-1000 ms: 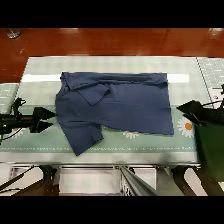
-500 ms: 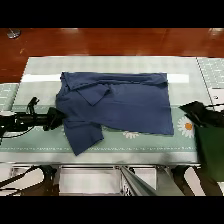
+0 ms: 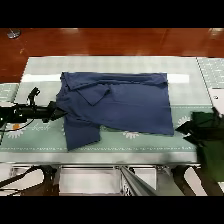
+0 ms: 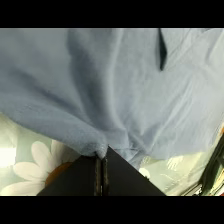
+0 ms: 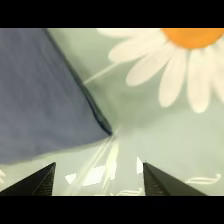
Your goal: Fold the shirts.
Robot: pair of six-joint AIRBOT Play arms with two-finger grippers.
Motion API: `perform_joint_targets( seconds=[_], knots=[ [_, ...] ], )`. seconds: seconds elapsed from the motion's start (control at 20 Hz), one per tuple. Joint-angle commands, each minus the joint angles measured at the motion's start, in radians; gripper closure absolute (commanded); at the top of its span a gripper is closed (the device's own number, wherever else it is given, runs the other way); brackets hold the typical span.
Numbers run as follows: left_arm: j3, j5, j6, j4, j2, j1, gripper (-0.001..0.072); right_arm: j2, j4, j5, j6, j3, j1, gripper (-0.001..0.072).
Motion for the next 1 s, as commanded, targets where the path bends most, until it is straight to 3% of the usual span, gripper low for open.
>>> perform_joint_targets(
  seconds=[0.0, 0.35, 0.4, 0.45, 0.5, 0.55, 0.7, 0.85, 0.95],
  knots=[
    [0.010, -0.010, 0.001, -0.002, -0.001, -0.002, 0.0685, -0.088, 0.050, -0.075, 0.016, -0.018, 0.108, 0.0096],
    [0.010, 0.002, 0.002, -0.002, -0.001, -0.002, 0.0686, -0.344, 0.211, -0.222, 0.014, 0.115, 0.249, 0.0100],
    [0.010, 0.001, 0.001, -0.002, -0.001, -0.002, 0.0686, -0.378, 0.209, -0.225, 0.015, 0.132, 0.277, 0.0150],
    [0.010, 0.001, 0.001, -0.002, -0.001, -0.002, 0.0685, -0.406, 0.211, -0.226, 0.015, 0.153, 0.297, 0.0257],
    [0.011, 0.001, 0.001, -0.002, -0.001, -0.002, 0.0686, -0.426, 0.211, -0.220, 0.003, 0.184, 0.314, 0.0518],
    [0.012, 0.000, 0.001, -0.007, 0.000, -0.002, 0.0686, -0.430, 0.211, -0.208, -0.020, 0.220, 0.327, 0.0685],
    [0.120, -0.072, 0.001, -0.119, 0.006, 0.000, 0.0686, -0.395, 0.207, -0.106, -0.034, 0.439, 0.333, 0.0685],
    [0.394, -0.099, -0.003, -0.332, 0.058, -0.002, 0.0686, -0.339, 0.196, -0.069, -0.022, 0.818, 0.326, 0.0685],
    [0.637, -0.094, -0.003, -0.369, 0.108, 0.000, 0.0686, -0.303, 0.179, -0.056, -0.019, 1.103, 0.326, 0.0685]
  ],
)
